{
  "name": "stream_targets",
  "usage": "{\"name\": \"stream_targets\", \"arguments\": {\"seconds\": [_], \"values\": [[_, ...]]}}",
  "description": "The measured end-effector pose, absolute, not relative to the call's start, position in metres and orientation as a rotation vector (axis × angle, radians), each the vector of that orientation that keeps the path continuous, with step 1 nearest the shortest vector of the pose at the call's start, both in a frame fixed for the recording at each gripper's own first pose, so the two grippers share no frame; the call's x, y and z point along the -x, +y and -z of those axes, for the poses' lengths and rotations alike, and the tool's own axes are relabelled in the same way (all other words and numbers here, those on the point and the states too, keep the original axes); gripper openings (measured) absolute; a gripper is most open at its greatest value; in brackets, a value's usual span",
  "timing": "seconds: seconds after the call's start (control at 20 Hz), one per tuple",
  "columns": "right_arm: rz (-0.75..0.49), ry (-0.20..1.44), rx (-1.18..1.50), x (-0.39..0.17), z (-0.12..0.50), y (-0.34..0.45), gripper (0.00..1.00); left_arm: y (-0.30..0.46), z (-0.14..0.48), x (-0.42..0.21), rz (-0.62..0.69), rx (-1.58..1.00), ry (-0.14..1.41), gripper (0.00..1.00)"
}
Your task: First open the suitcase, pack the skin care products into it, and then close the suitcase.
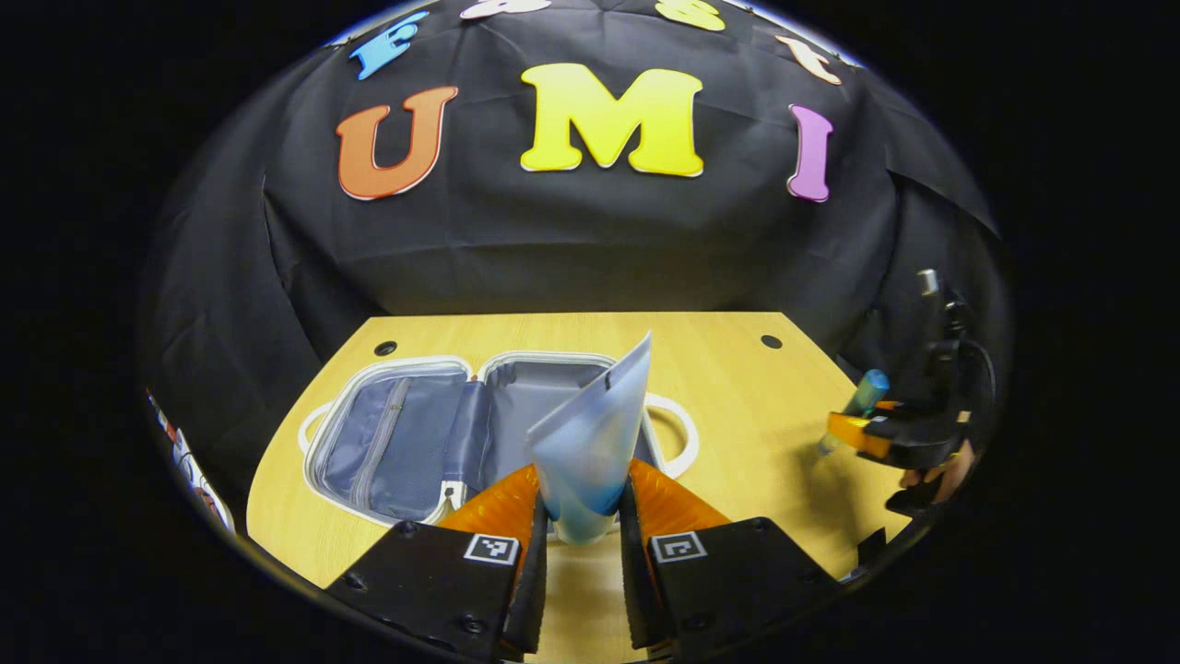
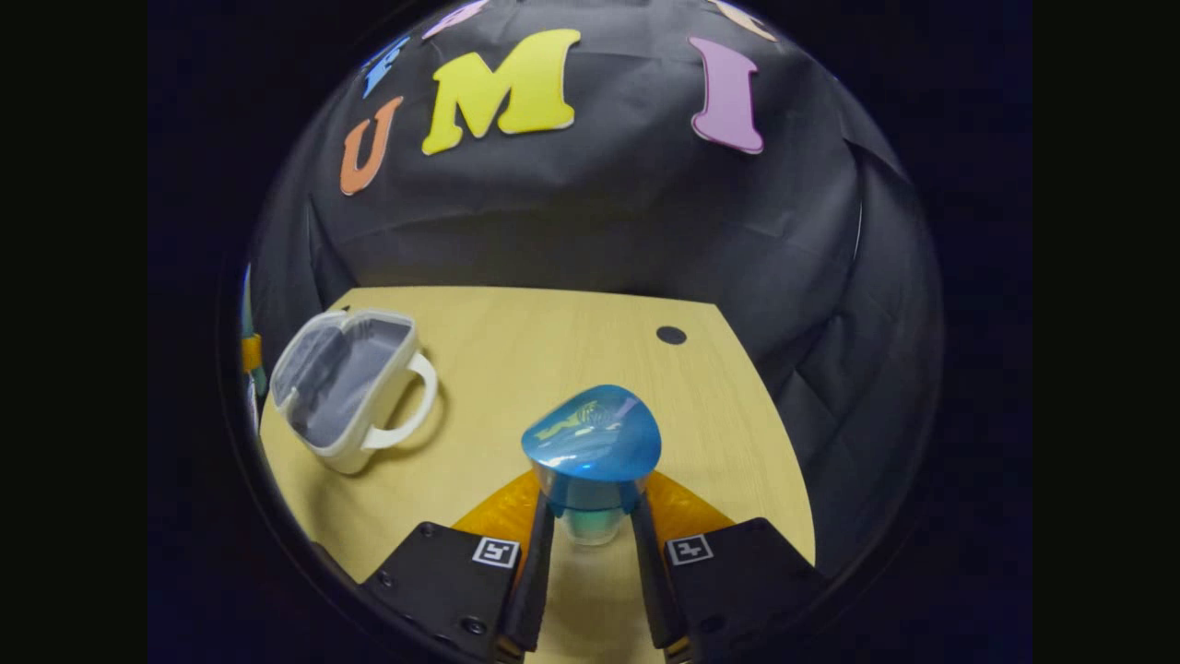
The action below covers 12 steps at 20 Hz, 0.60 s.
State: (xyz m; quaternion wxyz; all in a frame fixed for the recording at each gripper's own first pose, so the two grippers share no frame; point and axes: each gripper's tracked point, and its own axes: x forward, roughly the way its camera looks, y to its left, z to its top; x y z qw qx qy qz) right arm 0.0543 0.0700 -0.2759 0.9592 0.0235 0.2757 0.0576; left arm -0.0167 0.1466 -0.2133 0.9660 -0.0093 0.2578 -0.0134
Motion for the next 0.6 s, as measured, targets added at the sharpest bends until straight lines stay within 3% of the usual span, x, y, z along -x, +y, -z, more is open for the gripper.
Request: {"name": "stream_targets", "arguments": {"seconds": [0.3,0.6], "values": [[-0.154,0.514,-0.096,-0.009,0.216,0.102,0.41,0.179,0.288,-0.036,0.012,0.038,0.66,0.38],[-0.166,0.517,-0.086,0.01,0.202,0.121,0.41,0.179,0.337,-0.042,0.014,0.065,0.794,0.38]]}}
